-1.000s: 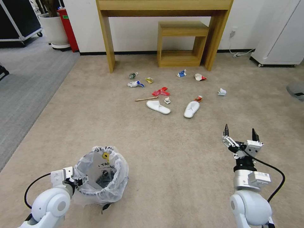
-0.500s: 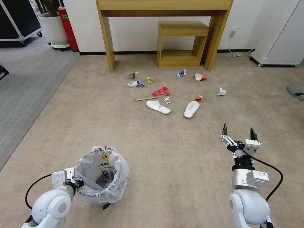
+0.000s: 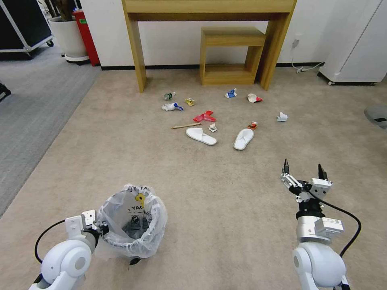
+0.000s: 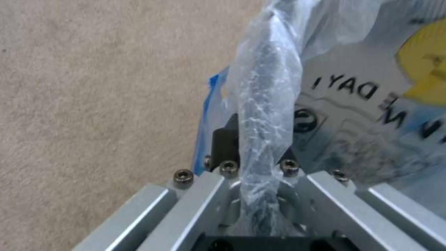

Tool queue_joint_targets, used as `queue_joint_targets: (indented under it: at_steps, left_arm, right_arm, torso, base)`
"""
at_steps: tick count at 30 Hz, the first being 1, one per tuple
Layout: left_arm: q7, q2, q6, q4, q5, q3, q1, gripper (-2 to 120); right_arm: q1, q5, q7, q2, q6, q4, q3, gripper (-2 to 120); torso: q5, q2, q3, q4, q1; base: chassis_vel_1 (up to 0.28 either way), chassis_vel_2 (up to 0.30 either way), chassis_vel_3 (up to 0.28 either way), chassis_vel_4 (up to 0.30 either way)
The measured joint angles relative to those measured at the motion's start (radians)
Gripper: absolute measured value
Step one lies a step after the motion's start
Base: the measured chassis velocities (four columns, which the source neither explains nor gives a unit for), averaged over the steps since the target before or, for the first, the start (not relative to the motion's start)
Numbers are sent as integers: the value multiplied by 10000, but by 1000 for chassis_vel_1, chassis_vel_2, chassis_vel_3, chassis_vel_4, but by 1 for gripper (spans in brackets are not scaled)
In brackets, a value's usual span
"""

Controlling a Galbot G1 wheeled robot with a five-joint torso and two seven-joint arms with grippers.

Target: Pick up the trash bin and place the garbage on the floor into it.

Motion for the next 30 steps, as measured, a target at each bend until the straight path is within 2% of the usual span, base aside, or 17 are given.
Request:
queue_joint_targets:
  at_steps: [13, 22, 25, 30]
  left_arm:
    - [-51, -520, -146, -1149, -308, -801, -95, 0]
    - [-98, -476, -159, -1497, -549, -1074, -20, 0]
    - [-208, -358, -121, -1879, -888, -1190, 59, 0]
    - [-308, -111, -76, -1723, -1234, -1348, 39, 0]
  right_arm:
    - [-170, 384, 6, -248, -189, 118, -73, 100]
    - [-231, 1039, -47, -422, -160, 115, -106, 100]
    - [-230, 1441, -99, -499, -193, 135, -119, 100]
    - [-226, 1489, -71, -486, -265, 174, -97, 100]
  torso:
    - [4, 0, 0, 1, 0]
    - [3, 0, 0, 1, 0]
    - [3, 0, 0, 1, -1]
    - [3, 0, 0, 1, 0]
  base:
    - [0, 0, 0, 0]
    - [0, 0, 0, 0]
    - [0, 0, 0, 0]
    - [0, 0, 0, 0]
